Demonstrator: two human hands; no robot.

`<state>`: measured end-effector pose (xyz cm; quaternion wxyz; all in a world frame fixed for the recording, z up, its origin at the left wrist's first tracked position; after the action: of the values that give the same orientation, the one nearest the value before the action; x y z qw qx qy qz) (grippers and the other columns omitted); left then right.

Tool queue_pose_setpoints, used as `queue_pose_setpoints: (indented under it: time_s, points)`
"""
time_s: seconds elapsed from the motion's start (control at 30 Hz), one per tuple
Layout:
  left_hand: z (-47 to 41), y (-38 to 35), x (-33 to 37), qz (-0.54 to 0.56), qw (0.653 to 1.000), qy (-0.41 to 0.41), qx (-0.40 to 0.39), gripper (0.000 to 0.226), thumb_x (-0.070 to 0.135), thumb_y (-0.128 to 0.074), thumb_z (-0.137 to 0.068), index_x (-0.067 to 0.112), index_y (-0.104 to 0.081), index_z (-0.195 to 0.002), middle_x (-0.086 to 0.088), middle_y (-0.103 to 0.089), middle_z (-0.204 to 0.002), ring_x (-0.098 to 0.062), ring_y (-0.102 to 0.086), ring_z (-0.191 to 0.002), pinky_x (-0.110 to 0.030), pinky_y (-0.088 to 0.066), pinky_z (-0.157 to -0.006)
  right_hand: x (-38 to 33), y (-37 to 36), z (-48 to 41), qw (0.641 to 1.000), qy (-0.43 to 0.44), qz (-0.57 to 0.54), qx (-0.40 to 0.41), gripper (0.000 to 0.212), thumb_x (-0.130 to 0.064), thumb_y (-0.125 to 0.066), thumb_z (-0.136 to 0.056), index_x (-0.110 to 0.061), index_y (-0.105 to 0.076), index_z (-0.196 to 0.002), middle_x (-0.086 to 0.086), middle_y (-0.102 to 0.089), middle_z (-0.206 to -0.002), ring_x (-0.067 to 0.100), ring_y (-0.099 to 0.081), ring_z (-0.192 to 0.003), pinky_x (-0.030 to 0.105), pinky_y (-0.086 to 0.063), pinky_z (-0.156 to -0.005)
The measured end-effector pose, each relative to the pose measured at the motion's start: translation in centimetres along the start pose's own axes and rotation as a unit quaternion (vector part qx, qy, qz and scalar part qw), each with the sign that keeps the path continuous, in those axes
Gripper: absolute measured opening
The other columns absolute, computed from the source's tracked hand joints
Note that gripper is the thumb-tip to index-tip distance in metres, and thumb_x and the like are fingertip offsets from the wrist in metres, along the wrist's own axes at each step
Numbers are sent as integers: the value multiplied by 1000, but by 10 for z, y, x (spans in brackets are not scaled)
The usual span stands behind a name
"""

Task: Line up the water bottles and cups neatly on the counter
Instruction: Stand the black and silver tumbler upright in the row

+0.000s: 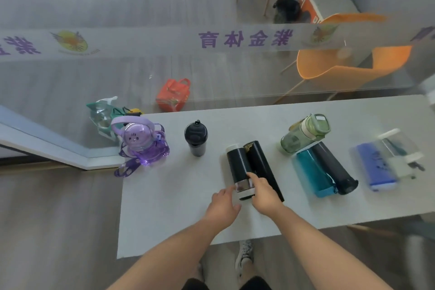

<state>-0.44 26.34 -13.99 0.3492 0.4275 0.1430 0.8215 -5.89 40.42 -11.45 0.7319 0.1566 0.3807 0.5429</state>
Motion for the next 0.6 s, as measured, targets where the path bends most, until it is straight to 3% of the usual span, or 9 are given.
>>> queue_pose_setpoints:
  time_s: [0.1,0.2,0.33,0.47,0.6]
  points:
    - [-6,-5,-2,98,994,33,37,60,35,-61,-89,41,-27,-138,5,-55,-133,-16,-53,-108,-30,-46,-84,-2,-7,-11,997,45,48,-29,92,-2,-52,-91,-38,1,-158,6,-53,-131,21,-64,-83,36,-55,-67]
    - [-8,-6,-6,165,981,61,86,56,30,-62,-90,43,-29,-133,6,-57,-129,-14,-55,-102,-29,-46,-83,-3,-15,-20,994,88,50,-29,97,-8,-57,-94,-43,9,-156,4,-61,-104,16,-62,-70,36,-57,-63]
    - [-1,0,-6,189,967,87,146,48,28,-62,-91,47,-36,-127,4,-58,-122,-16,-53,-107,-31,-46,-87,-2,-9,-25,994,101,-27,-39,87,-22,-63,-95,-47,-3,-154,-1,-67,-106,15,-66,-74,37,-61,-70]
    - [22,20,18,177,955,74,227,42,33,-61,-91,39,-42,-128,8,-60,-111,-18,-52,-110,-38,-49,-91,-11,23,-17,983,97,-109,-108,86,-36,-70,-90,-50,-13,-153,-2,-67,-104,16,-68,-68,25,-56,-58]
    - [45,40,39,145,933,59,325,43,33,-63,-91,35,-43,-129,9,-59,-107,-13,-46,-106,-28,-42,-83,-32,58,-6,976,121,-120,-135,75,-37,-67,-91,-42,-26,-153,3,-66,-96,16,-65,-67,24,-55,-58]
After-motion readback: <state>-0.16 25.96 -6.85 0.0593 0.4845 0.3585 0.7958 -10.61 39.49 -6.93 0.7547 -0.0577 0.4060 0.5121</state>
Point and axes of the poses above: each hand's wrist, its own z-axis away from the middle knuckle, its own y-axis out of the back of the hand, x = y × z, the point moved 7 cm from there along -z, towards the middle knuckle
